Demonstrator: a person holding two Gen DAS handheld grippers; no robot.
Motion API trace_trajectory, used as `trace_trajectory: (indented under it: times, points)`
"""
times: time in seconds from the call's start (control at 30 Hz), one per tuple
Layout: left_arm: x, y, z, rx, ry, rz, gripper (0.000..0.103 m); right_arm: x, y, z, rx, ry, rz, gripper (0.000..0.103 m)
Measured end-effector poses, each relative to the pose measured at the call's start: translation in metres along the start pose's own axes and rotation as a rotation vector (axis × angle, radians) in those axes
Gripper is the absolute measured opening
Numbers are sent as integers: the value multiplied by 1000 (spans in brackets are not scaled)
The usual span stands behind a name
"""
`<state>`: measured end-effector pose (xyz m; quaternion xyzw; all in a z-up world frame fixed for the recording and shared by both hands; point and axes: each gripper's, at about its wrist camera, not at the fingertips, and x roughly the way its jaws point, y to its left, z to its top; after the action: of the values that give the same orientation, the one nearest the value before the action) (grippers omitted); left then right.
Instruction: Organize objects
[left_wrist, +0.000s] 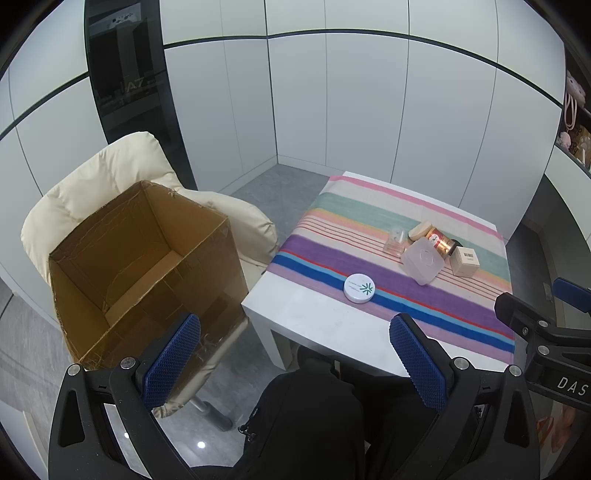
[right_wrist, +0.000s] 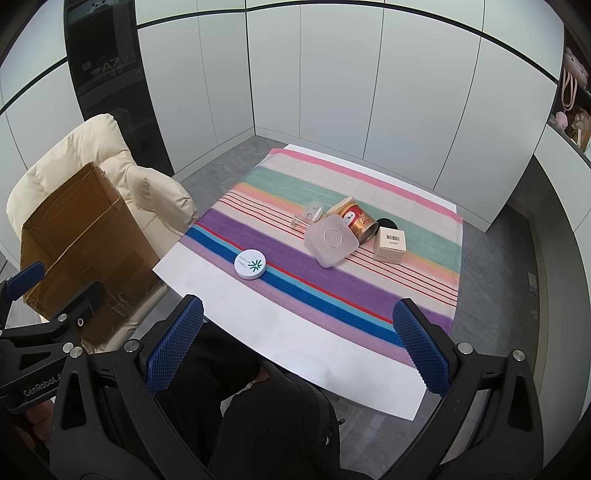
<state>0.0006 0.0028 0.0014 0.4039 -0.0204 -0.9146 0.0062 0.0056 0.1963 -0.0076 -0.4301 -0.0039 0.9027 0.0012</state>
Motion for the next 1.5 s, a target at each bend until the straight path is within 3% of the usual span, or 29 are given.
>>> trace_trajectory:
  times: [1.5]
  points:
    - [1,-2,-1,5,6,1,103,0,-1,-1,1,1,1,103]
